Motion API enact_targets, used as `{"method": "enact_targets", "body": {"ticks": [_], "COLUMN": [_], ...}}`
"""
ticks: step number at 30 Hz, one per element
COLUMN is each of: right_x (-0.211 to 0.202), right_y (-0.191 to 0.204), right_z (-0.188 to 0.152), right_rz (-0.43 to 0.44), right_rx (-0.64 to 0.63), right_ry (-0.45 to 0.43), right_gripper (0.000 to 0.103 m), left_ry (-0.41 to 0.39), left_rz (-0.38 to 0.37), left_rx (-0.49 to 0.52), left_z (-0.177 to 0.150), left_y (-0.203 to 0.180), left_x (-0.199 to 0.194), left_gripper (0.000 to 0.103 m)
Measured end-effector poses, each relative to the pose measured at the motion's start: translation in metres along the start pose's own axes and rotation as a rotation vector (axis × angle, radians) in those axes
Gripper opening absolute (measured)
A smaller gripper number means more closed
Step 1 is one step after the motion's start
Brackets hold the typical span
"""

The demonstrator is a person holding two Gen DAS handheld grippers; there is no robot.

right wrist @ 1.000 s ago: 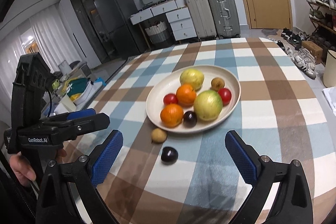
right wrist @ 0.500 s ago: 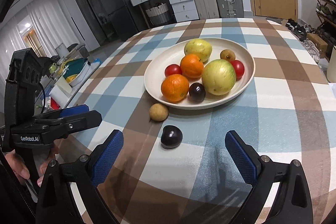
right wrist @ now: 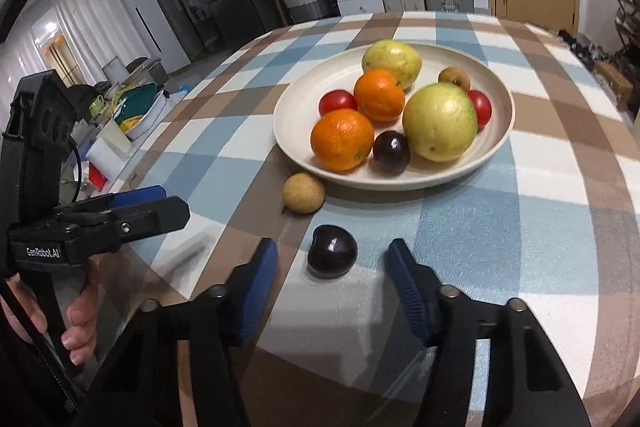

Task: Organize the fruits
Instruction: 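Grasp the dark plum with the right gripper while the left gripper grasps the brown fruit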

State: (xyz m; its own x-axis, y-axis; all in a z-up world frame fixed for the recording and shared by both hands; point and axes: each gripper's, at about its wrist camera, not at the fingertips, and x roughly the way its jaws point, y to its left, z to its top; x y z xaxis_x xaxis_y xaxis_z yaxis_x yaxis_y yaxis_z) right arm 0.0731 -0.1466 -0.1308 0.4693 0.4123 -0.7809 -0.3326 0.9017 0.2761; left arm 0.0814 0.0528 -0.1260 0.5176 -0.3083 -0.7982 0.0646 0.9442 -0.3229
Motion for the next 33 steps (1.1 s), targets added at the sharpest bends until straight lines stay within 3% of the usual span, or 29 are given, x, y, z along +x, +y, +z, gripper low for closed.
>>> {"method": "enact_targets", "body": {"ticks": [6,33], "right_x": [0.004,-0.016], "right_y": [0.000,-0.024], "right_z": [0.003,0.002], "right_rz": [-0.019,0.073], "right_rx": [-0.024,0.026], "right_ry": [0.002,-0.068], "right_gripper": [0.026,0.026], "left_ry": [0.002,0.057], "left_rz": [0.016,-0.028], "left_rx": [0.016,0.098], "left_z": [0.004,0.021], "left_y": [-0.002,-0.044], "left_x": [0.005,0.044], "left_gripper": [0.101,0.101]}}
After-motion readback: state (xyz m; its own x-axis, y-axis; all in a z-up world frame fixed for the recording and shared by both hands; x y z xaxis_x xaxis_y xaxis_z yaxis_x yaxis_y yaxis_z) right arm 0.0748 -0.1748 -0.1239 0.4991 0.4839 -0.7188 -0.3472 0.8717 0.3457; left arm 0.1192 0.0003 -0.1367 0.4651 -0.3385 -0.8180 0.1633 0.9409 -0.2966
